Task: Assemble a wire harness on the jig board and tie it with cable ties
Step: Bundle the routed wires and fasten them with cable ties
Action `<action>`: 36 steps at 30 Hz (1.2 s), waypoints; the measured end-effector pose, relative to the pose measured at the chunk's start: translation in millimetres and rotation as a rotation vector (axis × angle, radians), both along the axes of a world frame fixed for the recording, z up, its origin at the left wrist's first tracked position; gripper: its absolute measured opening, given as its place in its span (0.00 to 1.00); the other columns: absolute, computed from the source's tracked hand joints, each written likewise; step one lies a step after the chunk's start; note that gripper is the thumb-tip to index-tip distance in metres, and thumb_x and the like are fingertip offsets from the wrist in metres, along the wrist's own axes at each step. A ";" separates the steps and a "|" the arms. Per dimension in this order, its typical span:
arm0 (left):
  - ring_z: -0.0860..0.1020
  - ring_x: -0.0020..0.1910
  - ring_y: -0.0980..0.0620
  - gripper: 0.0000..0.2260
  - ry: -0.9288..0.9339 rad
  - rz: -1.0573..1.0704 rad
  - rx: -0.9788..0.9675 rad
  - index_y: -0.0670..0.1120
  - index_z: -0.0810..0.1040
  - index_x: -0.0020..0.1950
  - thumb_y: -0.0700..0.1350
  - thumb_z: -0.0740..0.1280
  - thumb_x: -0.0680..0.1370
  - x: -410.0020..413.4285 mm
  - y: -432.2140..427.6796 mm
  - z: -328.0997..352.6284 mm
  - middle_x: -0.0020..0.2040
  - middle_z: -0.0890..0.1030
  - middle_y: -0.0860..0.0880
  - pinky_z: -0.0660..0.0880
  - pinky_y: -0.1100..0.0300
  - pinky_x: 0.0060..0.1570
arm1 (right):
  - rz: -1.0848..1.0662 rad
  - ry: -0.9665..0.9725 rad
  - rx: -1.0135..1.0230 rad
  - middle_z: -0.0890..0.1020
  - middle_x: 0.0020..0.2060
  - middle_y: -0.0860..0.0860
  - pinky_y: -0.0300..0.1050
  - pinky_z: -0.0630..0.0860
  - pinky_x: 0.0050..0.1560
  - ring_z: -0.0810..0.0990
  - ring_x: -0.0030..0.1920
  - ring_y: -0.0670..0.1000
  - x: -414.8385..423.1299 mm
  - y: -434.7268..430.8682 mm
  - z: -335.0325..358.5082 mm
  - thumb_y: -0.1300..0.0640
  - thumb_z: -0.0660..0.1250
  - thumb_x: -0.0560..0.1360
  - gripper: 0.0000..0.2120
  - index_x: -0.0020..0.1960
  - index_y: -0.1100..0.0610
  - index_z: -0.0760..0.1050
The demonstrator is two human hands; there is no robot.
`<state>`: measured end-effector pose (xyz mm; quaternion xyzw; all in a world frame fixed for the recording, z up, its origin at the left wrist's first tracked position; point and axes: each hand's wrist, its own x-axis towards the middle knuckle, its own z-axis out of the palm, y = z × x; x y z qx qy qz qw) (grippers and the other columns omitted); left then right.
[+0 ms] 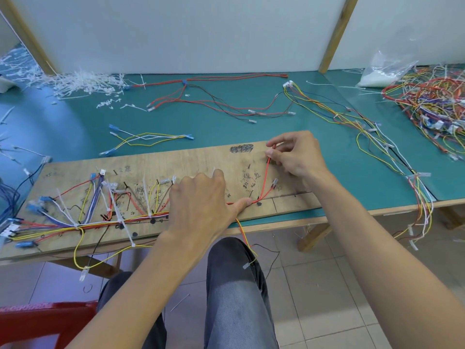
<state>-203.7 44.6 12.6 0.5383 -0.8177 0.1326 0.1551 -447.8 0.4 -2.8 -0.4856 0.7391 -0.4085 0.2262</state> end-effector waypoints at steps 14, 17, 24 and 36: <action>0.81 0.37 0.41 0.32 -0.001 -0.003 0.031 0.52 0.67 0.42 0.82 0.58 0.68 1.7 0.6 2.9 0.29 0.55 0.51 0.62 0.54 0.34 | -0.156 0.278 -0.252 0.81 0.36 0.44 0.44 0.77 0.46 0.79 0.38 0.46 26.0 47.3 1.9 0.48 0.76 0.76 0.04 0.45 0.48 0.84; 0.81 0.35 0.41 0.32 -0.021 -0.003 -0.015 0.52 0.68 0.40 0.82 0.60 0.67 0.6 1.1 2.0 0.28 0.70 0.49 0.61 0.54 0.34 | -0.008 0.188 -0.395 0.81 0.34 0.42 0.38 0.74 0.36 0.80 0.34 0.46 61.5 115.5 -8.6 0.46 0.71 0.81 0.09 0.44 0.46 0.79; 0.80 0.33 0.42 0.34 -0.048 0.026 -0.014 0.50 0.78 0.41 0.82 0.61 0.67 0.2 1.6 3.0 0.26 0.62 0.49 0.61 0.56 0.32 | 0.195 0.198 -0.084 0.84 0.40 0.36 0.42 0.80 0.44 0.84 0.43 0.40 110.1 193.2 -63.2 0.37 0.75 0.76 0.12 0.48 0.46 0.84; 0.80 0.34 0.40 0.33 -0.009 -0.011 -0.003 0.50 0.75 0.40 0.81 0.59 0.70 2.3 2.2 3.4 0.32 0.77 0.46 0.61 0.55 0.33 | 0.216 -0.065 -0.022 0.84 0.35 0.47 0.46 0.79 0.39 0.83 0.35 0.47 86.1 192.4 -56.3 0.50 0.65 0.84 0.07 0.48 0.47 0.75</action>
